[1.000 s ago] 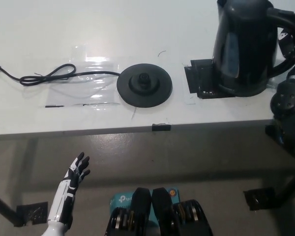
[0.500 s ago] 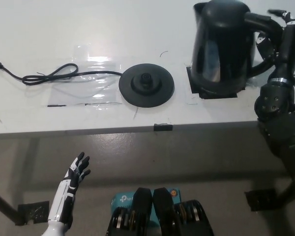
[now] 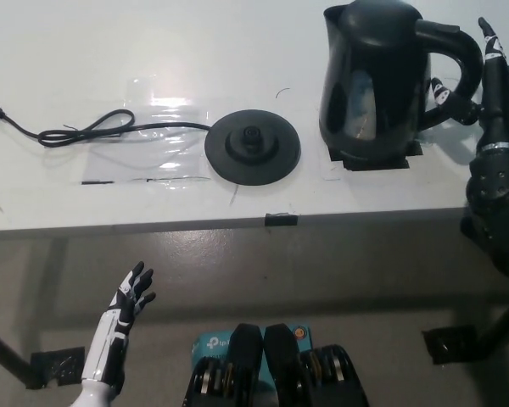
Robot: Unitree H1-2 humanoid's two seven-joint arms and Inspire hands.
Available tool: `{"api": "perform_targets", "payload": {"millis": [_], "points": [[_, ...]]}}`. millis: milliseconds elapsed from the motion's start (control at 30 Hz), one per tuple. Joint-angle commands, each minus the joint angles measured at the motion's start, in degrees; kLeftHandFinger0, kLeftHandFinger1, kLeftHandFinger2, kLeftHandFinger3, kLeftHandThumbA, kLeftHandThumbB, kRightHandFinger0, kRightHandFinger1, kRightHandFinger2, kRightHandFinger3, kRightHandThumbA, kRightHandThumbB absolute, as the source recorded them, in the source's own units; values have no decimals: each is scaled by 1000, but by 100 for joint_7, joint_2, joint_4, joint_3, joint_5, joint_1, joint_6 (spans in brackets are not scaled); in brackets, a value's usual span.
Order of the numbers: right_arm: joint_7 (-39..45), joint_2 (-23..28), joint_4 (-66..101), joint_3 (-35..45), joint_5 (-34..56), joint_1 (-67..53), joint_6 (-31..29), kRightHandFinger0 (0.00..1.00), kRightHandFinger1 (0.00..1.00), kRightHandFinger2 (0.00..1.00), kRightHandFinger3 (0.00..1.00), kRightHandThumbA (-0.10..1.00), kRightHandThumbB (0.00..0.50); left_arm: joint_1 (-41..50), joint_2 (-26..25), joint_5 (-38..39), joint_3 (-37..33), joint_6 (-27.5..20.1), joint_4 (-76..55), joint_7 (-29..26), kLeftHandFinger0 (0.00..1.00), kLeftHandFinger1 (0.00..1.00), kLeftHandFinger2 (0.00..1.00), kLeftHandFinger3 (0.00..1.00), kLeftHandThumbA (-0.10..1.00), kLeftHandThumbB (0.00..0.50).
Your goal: Use the right hand to grab the handle of the kettle from the base and place it on the right side
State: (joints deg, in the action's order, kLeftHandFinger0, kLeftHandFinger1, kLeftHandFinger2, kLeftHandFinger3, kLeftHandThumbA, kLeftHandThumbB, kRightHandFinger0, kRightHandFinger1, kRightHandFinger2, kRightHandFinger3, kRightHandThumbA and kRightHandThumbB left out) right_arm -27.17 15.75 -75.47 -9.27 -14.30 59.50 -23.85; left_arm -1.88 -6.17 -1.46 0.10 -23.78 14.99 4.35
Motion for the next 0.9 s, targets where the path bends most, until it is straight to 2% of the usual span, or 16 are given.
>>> {"api": "perform_targets", "payload": {"millis": [0,133,167,233,267,333,400,567,667,733,767,867], "points": [[708,301,364,-4,53,67,119,1000,1000,1000,1000,737,500,-57,-57,28,32,-109,-140,-19,960,1000,1000,1000,1000,500],[1371,533,1300,199,356,-337,267,1000,1000,1000,1000,772,500,-83,-73,57,43,-101,-143,-3,972,1000,1000,1000,1000,500],[1605,609,1785,303,534,-552,303,1000,1000,1000,1000,863,500,-93,-93,69,49,-109,-137,10,970,1000,1000,1000,1000,500],[1998,671,2539,508,923,-893,375,1000,1000,1000,1000,915,500,-86,-105,90,50,-108,-143,30,969,1000,1000,1000,1000,500],[2149,714,2991,597,1115,-1095,374,1000,1000,1000,1000,1000,499,-95,-101,86,48,-118,-136,28,967,1000,1000,1000,1000,500],[2358,704,3883,818,1612,-1467,504,1000,1000,1000,1000,1000,477,-91,-102,56,49,-96,-151,13,966,1000,1000,1000,1000,500],[2535,659,4775,1031,2216,-1802,657,1000,1000,1000,1000,1000,500,-96,-97,43,54,-90,-148,-3,966,1000,1000,1000,1000,500],[2452,572,6296,1239,2786,-2422,813,1000,1000,1000,1000,1000,487,-77,-76,70,45,-77,-123,11,980,1000,1000,1000,1000,500],[2335,532,6763,1279,2806,-2668,892,1000,1000,1000,1000,1000,500,-60,-63,97,48,-59,-136,14,975,1000,1000,1000,1000,500],[2109,413,7117,1324,2634,-2872,693,1000,1000,1000,1000,1000,499,-102,-79,59,44,-66,-129,8,978,1000,1000,1000,1000,500],[1894,290,7350,1307,2338,-3001,529,1000,1000,1000,1000,1000,465,-117,-81,71,44,-39,-137,16,988,1000,1000,1000,1000,500],[1568,-87,7907,1159,1673,-3396,402,1000,1000,1000,1000,1000,447,-151,-96,41,47,-28,-153,6,978,1000,1000,1000,1000,500]]}}
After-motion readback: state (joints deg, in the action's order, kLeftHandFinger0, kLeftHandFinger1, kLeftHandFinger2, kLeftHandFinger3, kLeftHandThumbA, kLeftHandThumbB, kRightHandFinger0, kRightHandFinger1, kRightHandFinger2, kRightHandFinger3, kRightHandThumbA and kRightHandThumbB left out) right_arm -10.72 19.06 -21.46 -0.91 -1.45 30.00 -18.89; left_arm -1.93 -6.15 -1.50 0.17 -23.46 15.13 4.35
